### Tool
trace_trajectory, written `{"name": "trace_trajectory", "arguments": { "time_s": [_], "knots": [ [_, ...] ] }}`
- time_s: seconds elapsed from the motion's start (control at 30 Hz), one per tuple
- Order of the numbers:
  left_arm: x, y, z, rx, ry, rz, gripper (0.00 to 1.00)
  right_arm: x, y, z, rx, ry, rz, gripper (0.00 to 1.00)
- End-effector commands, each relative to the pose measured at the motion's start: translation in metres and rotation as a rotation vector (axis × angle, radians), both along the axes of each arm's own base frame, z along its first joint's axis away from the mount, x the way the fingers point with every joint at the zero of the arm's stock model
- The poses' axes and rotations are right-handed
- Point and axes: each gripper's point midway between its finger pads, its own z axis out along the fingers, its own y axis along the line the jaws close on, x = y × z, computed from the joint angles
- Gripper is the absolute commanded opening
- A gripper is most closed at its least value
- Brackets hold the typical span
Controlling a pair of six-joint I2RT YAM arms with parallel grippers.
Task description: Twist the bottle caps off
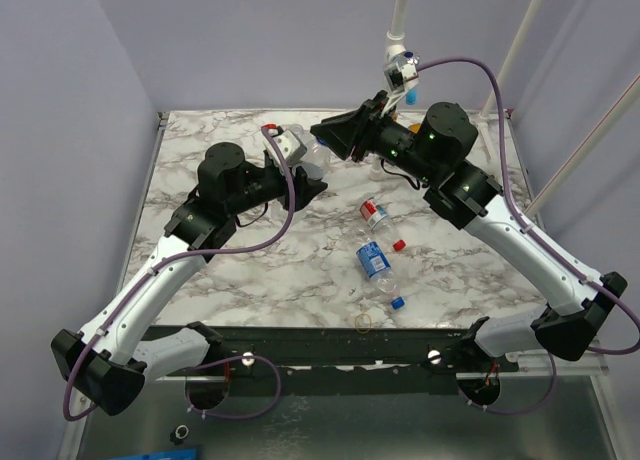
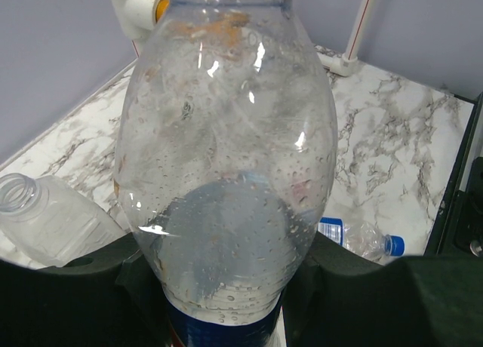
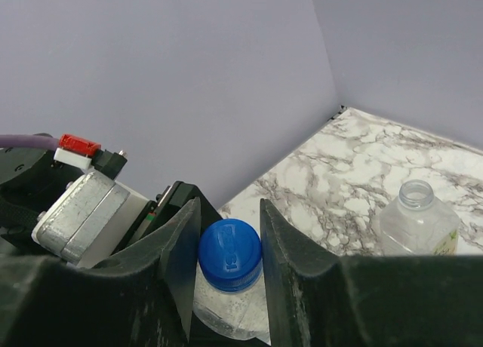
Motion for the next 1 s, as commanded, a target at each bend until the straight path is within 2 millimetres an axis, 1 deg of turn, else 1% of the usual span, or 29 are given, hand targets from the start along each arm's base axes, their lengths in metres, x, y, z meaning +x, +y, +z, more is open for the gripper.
{"name": "trace_trajectory", "arguments": {
  "time_s": [0.0, 0.17, 0.27, 0.53, 0.57, 0.63, 0.7, 0.77, 0.83, 0.9, 0.97],
  "knots": [
    [-0.008, 0.000, 0.010, -0.030, -0.018, -0.017, 0.18, -0.004, 0.004, 0.003, 0.024, -0.013, 0.027, 0.36],
    [-0.008, -0.001, 0.014, -0.038, -0.023, -0.020, 0.18, -0.005, 0.006, 0.000, 0.018, -0.002, 0.045, 0.36],
    [-0.009, -0.001, 0.015, -0.040, -0.024, -0.022, 0.18, -0.005, 0.009, -0.003, 0.013, 0.011, 0.052, 0.42],
    [-0.011, 0.000, 0.018, -0.050, -0.024, -0.021, 0.18, -0.006, 0.010, -0.003, 0.019, 0.018, 0.064, 0.41],
    [-0.011, 0.000, 0.019, -0.052, -0.025, -0.021, 0.19, -0.007, 0.010, -0.002, 0.020, 0.019, 0.065, 0.40],
    [-0.012, 0.000, 0.020, -0.056, -0.024, -0.023, 0.18, -0.007, 0.011, -0.003, 0.018, 0.021, 0.069, 0.33],
    [-0.014, -0.001, 0.023, -0.062, -0.023, -0.031, 0.18, -0.007, 0.011, -0.002, 0.018, 0.018, 0.068, 0.24],
    [-0.017, -0.002, 0.027, -0.072, -0.022, -0.047, 0.19, -0.009, 0.009, 0.001, 0.022, 0.007, 0.070, 0.11],
    [-0.021, -0.004, 0.032, -0.082, -0.023, -0.072, 0.19, -0.013, 0.007, 0.010, 0.032, -0.017, 0.078, 0.01],
    [-0.027, -0.007, 0.038, -0.089, -0.031, -0.108, 0.18, -0.022, 0.005, 0.021, 0.041, -0.064, 0.111, 0.01],
    [-0.036, -0.011, 0.044, -0.115, -0.004, -0.153, 0.18, -0.037, 0.004, 0.033, 0.053, -0.124, 0.169, 0.01]
  ]
}}
